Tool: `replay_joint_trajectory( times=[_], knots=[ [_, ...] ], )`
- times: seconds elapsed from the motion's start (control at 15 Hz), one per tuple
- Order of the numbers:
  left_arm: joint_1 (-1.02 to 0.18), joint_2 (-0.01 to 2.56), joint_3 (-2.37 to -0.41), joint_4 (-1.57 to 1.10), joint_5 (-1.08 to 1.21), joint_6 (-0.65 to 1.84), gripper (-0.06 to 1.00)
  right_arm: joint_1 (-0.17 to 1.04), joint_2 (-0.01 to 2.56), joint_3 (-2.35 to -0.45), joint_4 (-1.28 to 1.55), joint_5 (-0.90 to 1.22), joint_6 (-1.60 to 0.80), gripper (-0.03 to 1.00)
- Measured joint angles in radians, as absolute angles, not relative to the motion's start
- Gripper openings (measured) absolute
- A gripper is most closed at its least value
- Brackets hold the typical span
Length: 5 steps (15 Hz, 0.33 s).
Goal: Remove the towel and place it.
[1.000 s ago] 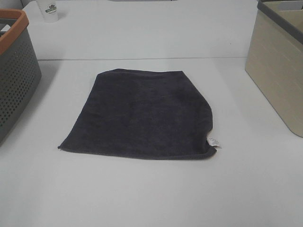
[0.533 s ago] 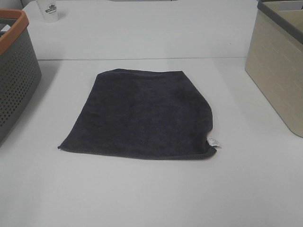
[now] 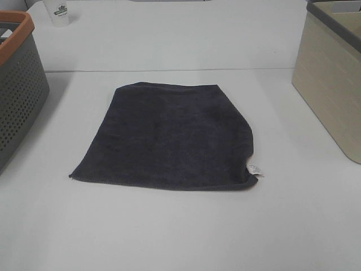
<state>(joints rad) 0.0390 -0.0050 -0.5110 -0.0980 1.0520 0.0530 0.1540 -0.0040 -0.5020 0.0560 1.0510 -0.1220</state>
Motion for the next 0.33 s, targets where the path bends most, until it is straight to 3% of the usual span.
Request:
replay_joint_trajectory(
  times=[0.33],
  knots=[
    [0.039,-0.005,-0.511,-0.098,1.052,0.045,0.93,0.154,-0.004,-0.502,0.056,1.051,-0.122,0.86]
  ],
)
